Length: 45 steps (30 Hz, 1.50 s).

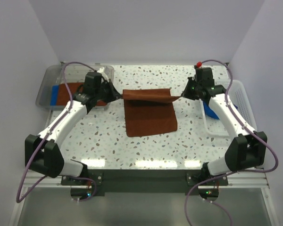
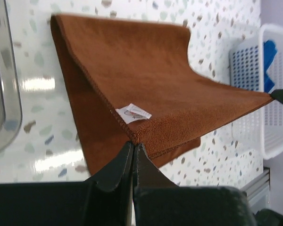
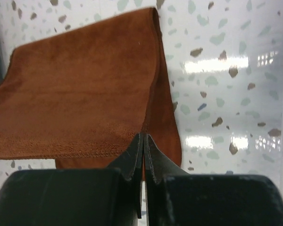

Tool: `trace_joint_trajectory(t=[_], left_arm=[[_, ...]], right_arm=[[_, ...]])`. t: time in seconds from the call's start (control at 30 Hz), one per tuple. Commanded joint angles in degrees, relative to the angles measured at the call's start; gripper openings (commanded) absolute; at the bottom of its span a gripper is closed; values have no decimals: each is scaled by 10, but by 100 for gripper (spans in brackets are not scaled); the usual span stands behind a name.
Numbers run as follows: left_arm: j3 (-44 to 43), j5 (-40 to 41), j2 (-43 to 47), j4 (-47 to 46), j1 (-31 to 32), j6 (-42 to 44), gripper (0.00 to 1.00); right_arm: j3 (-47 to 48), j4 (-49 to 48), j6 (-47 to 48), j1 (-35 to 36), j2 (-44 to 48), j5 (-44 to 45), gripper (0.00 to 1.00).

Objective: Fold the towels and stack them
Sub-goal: Fold the towel

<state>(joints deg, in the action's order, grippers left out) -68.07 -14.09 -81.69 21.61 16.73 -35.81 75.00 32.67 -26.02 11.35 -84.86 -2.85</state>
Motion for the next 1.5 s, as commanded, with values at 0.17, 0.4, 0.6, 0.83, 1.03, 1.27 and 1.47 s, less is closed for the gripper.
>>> trace_joint_trajectory(t=[0.17,0.4,0.6,0.83,1.03,1.27,1.47], left_arm=[[194,29,69,-50,83,-72,0],[309,51,67,-82,113,-98,0],[338,56,36,-104,126,-95,0],[332,69,9,-106,160,-102,0],[316,102,29,-72,165,-101,0],[305,107,43,-45,171,-103,2],[266,113,62,-13,176,-101,1]], right_arm=[[-166,-14,-14,0,75,-8,0],[-261,-54,-25,1,65,-11,0],[-303,-90,-36,3,25,-23,0],[-320,-104,-37,7,0,-17,0],[-312,-96,-34,7,9,-11,0],[-306,-86,-31,7,7,-7,0],[-284,-64,-32,8,43,-4,0]])
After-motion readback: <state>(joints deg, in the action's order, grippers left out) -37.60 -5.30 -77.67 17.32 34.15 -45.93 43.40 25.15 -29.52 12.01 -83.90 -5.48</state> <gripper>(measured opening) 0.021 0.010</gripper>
